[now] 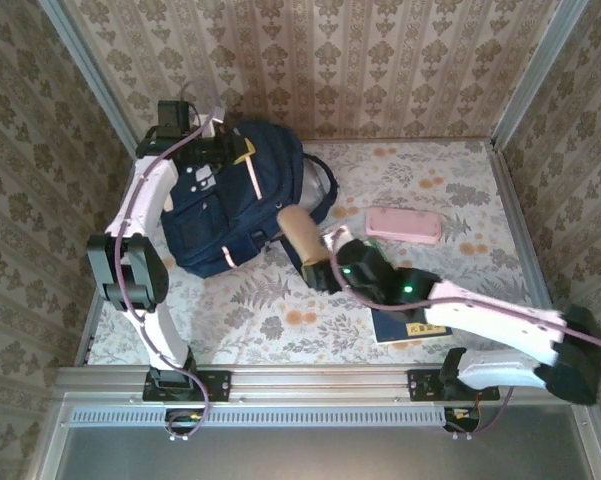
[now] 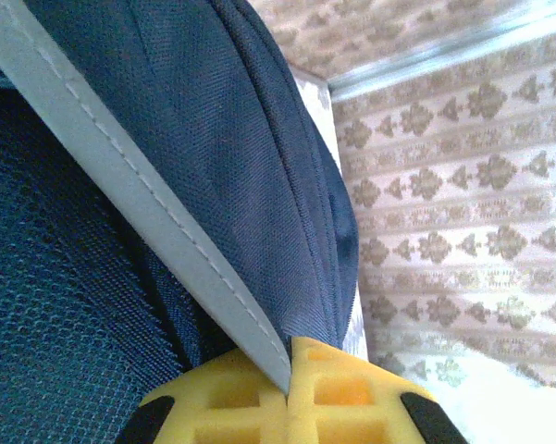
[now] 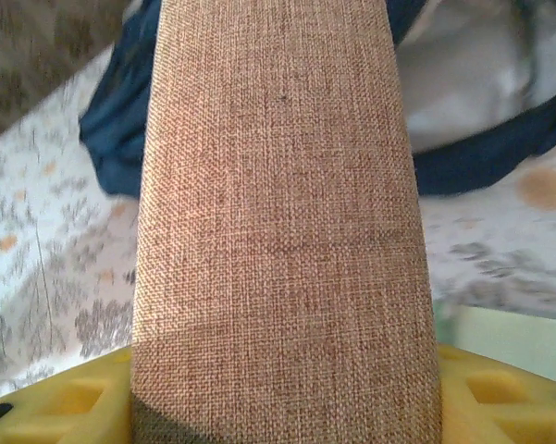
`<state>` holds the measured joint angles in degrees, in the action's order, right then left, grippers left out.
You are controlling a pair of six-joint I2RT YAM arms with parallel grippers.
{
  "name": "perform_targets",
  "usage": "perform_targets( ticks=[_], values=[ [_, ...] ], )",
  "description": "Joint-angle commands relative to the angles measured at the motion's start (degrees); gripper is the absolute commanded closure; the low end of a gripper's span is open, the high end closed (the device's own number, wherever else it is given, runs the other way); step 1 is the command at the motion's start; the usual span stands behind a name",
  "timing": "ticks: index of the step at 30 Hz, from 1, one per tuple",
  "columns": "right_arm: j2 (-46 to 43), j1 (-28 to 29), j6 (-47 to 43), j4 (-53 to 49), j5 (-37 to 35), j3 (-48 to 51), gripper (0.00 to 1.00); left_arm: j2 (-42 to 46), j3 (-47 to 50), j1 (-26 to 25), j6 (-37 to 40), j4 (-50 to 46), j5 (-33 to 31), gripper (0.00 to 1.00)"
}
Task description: Pack books, pencil case, and school supplies into a backpack
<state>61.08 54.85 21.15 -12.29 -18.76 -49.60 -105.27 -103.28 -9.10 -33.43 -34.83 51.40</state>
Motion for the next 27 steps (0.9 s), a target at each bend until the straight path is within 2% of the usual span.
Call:
perform_targets(
  ticks=[1,5,9,13,19,27],
  values=[
    [-6.66,-4.02,1.12,-6.16,-6.74,1.57,0.45,2.5,-5.18,-3.04,6.62,-2.07,5.14,1.0],
    [-9.21,-10.68,1.56,-10.65,-8.37,2.51,0.45,5.95,-0.69,-4.02,1.78,3.6,9.91,1.0],
    [-9.75,-15.29,3.92,-11.21,-6.27,4.17,0.44,10.05,1.94,-5.12,1.61,4.29,12.47,1.0],
    [-7.72,-16.22,5.03,-7.49,-1.48,6.3,0.45,12.86,4.91,-4.66,2.14,4.65,14.13,1.0],
    [2.33,-16.11,2.62,-1.48,10.8,4.33,0.44,16.05,9.52,-4.34,0.01,8.62,16.5,1.0],
    [11.53,-15.67,-0.31,14.5,23.35,3.73,0.43,17.34,12.72,-6.97,0.19,10.13,18.86,1.0]
  ],
)
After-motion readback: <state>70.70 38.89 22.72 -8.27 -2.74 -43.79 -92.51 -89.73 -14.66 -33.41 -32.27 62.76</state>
